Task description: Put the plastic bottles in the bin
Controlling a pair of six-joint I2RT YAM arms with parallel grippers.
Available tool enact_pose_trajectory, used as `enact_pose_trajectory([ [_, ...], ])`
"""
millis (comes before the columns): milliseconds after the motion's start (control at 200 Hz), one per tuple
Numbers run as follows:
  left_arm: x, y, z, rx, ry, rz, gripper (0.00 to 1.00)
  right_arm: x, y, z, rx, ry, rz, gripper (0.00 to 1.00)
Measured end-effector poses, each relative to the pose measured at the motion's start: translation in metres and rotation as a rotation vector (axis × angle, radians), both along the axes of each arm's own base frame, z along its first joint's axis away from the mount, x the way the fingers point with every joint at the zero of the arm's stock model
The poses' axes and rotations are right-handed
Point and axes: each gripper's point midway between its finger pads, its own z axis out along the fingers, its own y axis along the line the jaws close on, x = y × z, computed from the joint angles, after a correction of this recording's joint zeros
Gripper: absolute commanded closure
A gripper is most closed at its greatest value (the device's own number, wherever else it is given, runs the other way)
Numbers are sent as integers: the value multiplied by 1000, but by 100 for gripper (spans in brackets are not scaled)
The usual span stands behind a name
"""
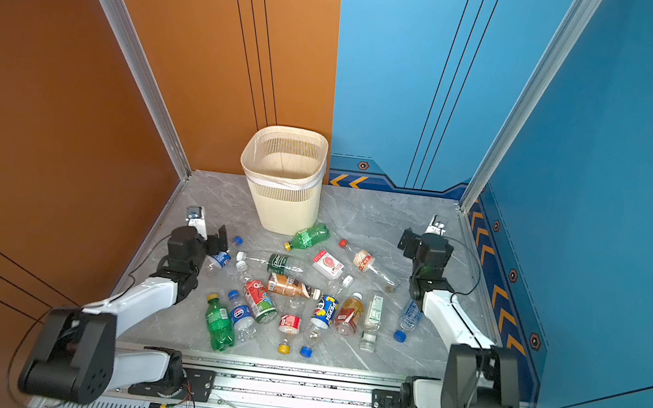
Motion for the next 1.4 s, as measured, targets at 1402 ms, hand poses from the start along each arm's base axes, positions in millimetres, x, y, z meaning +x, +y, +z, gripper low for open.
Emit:
enact_pose_trajectory([
  [1402,-93,9,5,-234,234,55,2,-187,6,-198,442,820,-190,36],
])
